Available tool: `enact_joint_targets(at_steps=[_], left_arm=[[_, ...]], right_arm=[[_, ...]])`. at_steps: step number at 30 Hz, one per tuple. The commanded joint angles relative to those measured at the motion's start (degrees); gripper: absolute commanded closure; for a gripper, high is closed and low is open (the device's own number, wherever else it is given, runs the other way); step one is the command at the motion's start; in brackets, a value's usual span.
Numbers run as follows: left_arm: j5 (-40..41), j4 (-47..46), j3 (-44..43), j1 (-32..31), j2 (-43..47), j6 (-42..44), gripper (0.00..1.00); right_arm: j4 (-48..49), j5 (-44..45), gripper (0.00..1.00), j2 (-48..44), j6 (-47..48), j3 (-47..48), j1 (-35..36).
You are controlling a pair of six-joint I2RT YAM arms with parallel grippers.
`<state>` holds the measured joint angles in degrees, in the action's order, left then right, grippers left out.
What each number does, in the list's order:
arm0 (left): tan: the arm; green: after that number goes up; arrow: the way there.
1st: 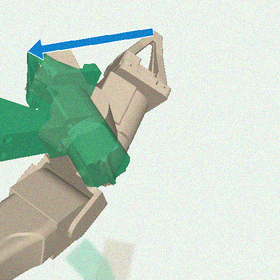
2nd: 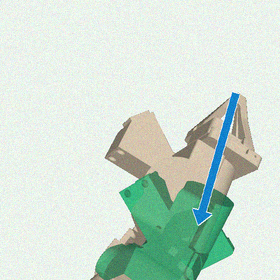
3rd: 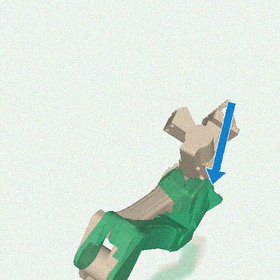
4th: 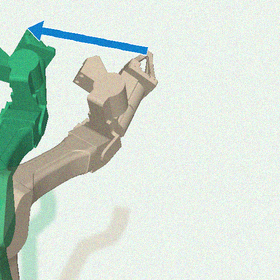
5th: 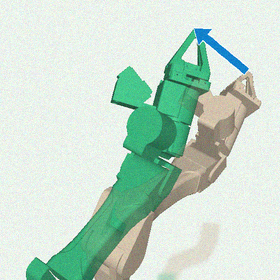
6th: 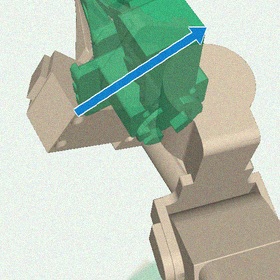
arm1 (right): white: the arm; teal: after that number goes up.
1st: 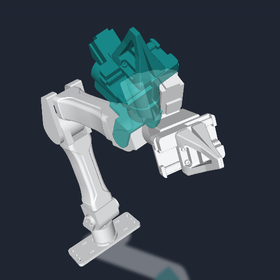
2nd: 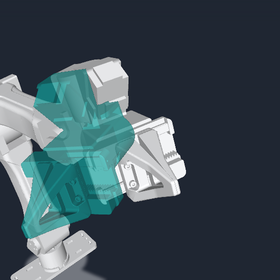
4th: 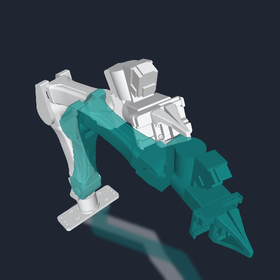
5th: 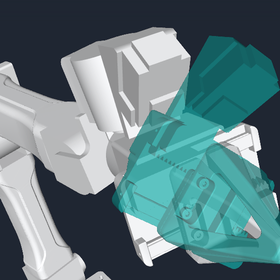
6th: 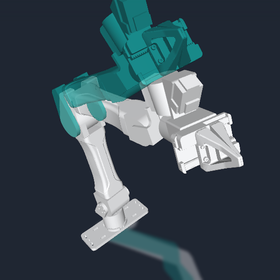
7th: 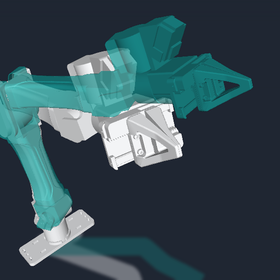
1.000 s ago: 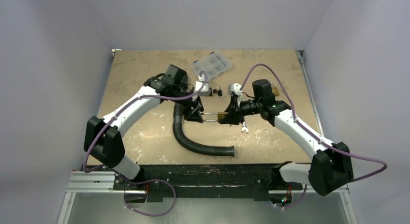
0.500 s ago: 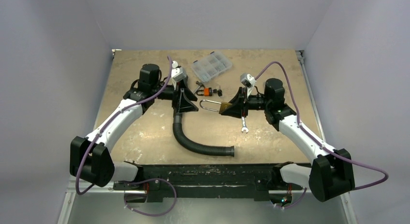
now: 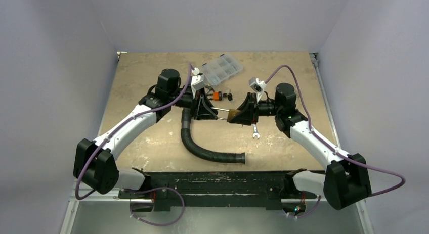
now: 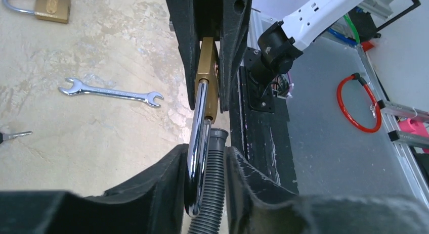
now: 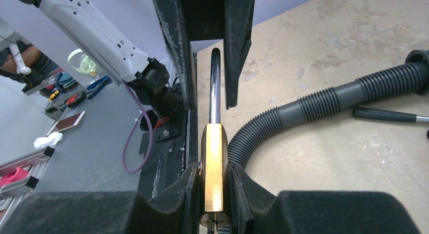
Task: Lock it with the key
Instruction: Lock the lock.
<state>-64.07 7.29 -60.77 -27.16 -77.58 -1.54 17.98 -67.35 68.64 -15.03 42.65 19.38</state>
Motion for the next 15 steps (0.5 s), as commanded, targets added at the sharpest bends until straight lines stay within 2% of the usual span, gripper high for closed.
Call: enact_joint_targets(at_steps=[1, 5, 10, 15], left_arm=[[-0.57, -1.18, -2.75, -1.95, -0.91, -0.70, 0.73], [-0.68, -2.00, -2.28, -3.64, -1.73, -1.72, 1.00], [-1.01, -8.11, -1.03, -4.67, -2.51, -7.30, 1.00], [0.24, -10.40, -1.07, -5.98, -3.15, -8.82, 1.00]], right_arm=[[3.17, -2.15, 1.00, -0.09, -0.12, 1.79, 0.66], [3.03, -2.17, 1.00, 0.04, -0.45, 2.43, 0.75], [5.23, -2.28, 1.00, 0.80, -2.93, 3.27, 1.19], [4.65, -2.34, 1.00, 1.98, -3.44, 4.29, 3.46]])
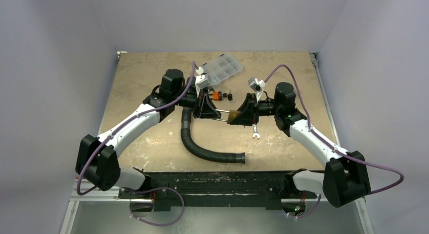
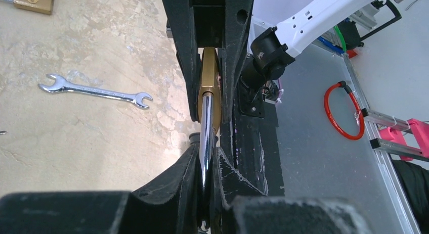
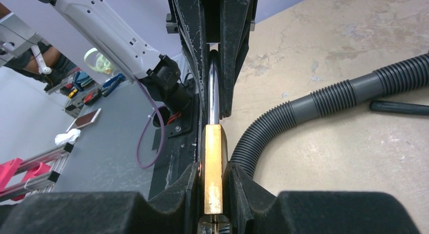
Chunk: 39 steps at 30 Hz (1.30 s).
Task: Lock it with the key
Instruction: Lock the lock.
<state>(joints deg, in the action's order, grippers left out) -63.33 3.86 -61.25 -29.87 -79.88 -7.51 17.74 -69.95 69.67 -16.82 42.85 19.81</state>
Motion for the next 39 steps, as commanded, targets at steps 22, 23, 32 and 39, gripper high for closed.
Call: enact_joint_targets(at_steps=[22, 23, 32, 39], left_arm=[[-2.48, -38.14, 4.96, 3.74, 1.73, -31.48, 1.00], [-2.42, -39.57, 5.26, 3.84, 1.81, -32.83, 1.00], [-1.71, -45.65, 5.70, 4.11, 1.50, -38.81, 1.00], [0.74, -46.22, 5.97, 4.04, 0.74, -39.48, 1.00]], right_arm=[[50.54, 2.96, 0.15, 8.46, -36.24, -0.70, -2.98], [52.42, 3.35, 0.15, 8.93, -37.02, -1.13, -2.94], [54.92, 4.75, 0.28, 8.67, -37.30, -3.04, -2.85], [57.67, 3.93, 0.46, 6.74, -40.58, -3.37, -1.63]])
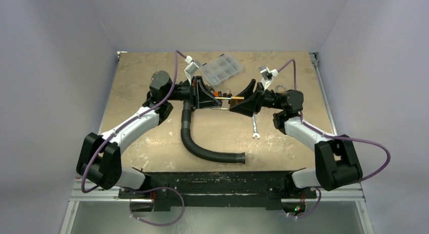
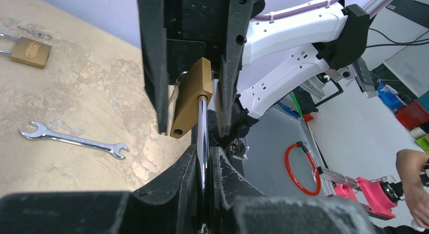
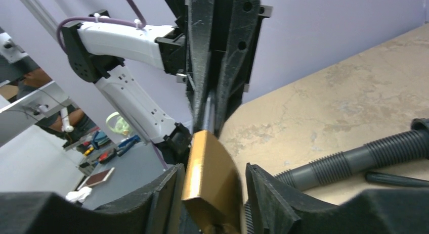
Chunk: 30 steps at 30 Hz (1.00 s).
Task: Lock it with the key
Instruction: Lock the lock.
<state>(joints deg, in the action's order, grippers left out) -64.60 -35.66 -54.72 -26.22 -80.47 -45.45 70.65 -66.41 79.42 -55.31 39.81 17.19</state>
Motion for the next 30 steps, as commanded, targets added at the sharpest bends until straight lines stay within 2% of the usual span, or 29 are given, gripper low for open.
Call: enact_joint_targets(at_steps=[1, 9, 14, 21, 30], left_arm=[[2.28, -6.70, -0.59, 0.38, 1.22, -1.37, 1.00], [3.78, -3.07, -1.12, 0.29, 1.36, 2.00, 1.00], [5.18, -0.99, -1.37, -0.05, 1.19, 4.47, 1.00], [6.31, 3.29, -2.11, -1.38, 0.67, 9.81, 1.00], [7.06, 3.50, -2.81, -4.03, -0.96, 9.86, 1.00]], right_arm=[[4.56, 0.40, 0.48, -3.18, -2.08, -0.19, 1.20], [0.52, 0.14, 0.47, -3.54, -2.03, 0.41, 2.11], [0.05, 0.64, 0.62, -2.05, -3.20, 0.41, 2.49], [4.17, 1.09, 0.98, 0.58, -8.98, 1.44, 2.56], [3.20, 0.85, 1.00, 1.46, -9.34, 1.93, 3.89]])
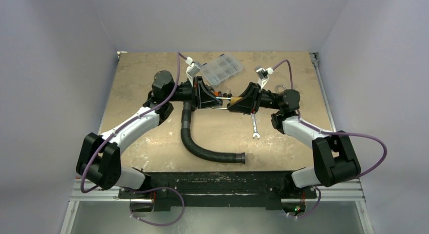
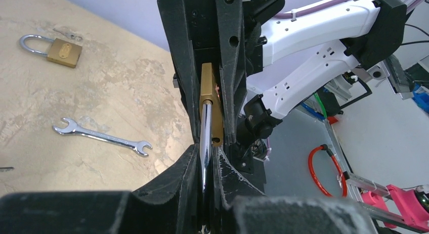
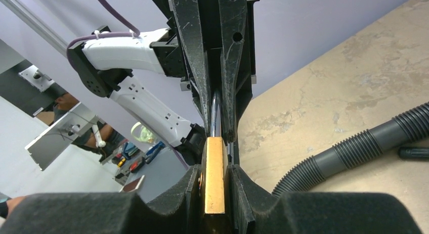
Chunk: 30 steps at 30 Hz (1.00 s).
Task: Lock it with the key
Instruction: Lock the lock.
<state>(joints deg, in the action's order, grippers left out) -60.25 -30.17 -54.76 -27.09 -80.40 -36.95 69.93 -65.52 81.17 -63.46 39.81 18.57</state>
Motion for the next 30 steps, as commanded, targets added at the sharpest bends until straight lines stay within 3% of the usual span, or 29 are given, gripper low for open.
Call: enact_joint_targets(at_steps=[1, 16, 25, 30], left_arm=[[2.76, -2.50, -2.80, -3.59, -1.32, 0.91, 1.00], [3.97, -6.16, -2.19, -8.56, -4.79, -2.89, 1.00], [2.68, -7.61, -1.13, -8.59, -4.21, -5.43, 1.00], [2.54, -5.84, -1.60, -8.31, -3.53, -2.93, 1.00]], right_arm=[[3.94, 0.03, 1.00, -0.14, -1.06, 2.03, 2.66], [4.30, 1.13, 1.00, 1.72, 0.29, 4.13, 5.23], [-18.26, 4.65, 1.00, -3.38, 20.93, 7.18, 5.21], [-13.45, 2.17, 1.00, -2.52, 17.25, 6.49, 4.79]])
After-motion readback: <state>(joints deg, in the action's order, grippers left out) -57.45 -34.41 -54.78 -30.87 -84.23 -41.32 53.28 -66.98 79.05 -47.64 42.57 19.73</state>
